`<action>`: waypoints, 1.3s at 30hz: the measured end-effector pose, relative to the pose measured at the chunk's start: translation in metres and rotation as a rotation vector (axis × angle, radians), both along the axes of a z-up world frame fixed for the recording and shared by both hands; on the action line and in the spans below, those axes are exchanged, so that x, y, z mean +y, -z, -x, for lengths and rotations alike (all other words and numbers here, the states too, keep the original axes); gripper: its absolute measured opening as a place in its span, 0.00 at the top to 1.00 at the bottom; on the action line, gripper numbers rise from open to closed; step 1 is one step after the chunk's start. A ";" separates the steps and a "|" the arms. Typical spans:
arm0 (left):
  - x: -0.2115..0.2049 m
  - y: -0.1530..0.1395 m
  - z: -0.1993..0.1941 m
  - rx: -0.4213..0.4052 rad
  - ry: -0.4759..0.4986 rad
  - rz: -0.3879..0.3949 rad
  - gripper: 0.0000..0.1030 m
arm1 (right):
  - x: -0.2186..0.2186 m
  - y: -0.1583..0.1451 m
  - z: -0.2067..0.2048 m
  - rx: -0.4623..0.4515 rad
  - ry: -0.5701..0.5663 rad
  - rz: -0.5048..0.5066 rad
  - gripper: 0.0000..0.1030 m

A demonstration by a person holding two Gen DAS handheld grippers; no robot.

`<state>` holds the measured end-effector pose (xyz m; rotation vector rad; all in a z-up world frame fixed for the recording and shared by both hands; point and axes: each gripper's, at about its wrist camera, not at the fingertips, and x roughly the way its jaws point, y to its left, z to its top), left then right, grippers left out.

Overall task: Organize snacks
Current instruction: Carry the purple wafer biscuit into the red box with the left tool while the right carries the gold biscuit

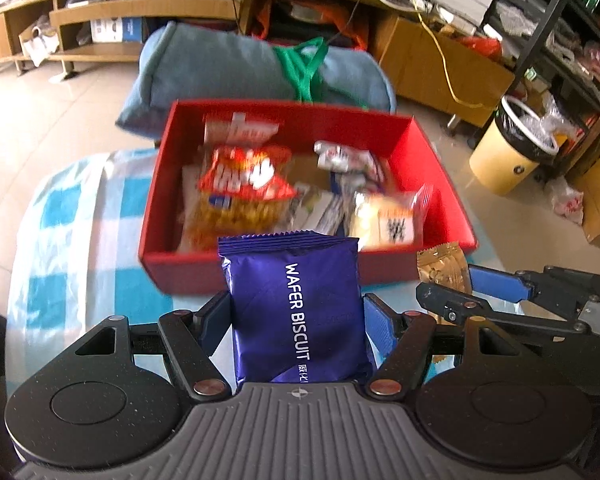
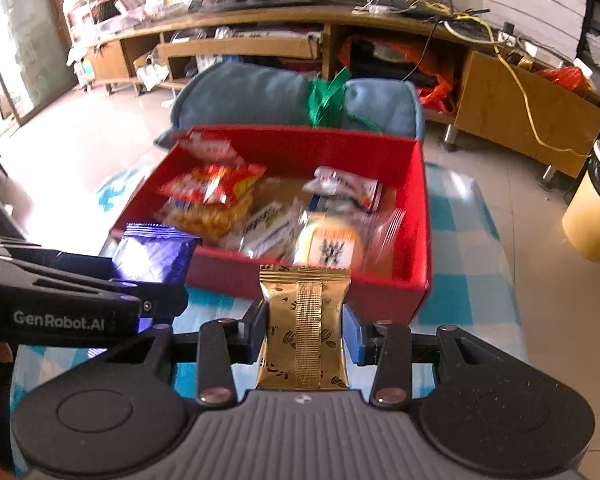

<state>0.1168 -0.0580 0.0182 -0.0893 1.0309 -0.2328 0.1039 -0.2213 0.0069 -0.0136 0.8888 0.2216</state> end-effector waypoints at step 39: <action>-0.023 0.020 -0.108 0.021 -0.056 -0.005 0.27 | -0.036 0.032 -0.119 0.062 0.163 -0.189 0.61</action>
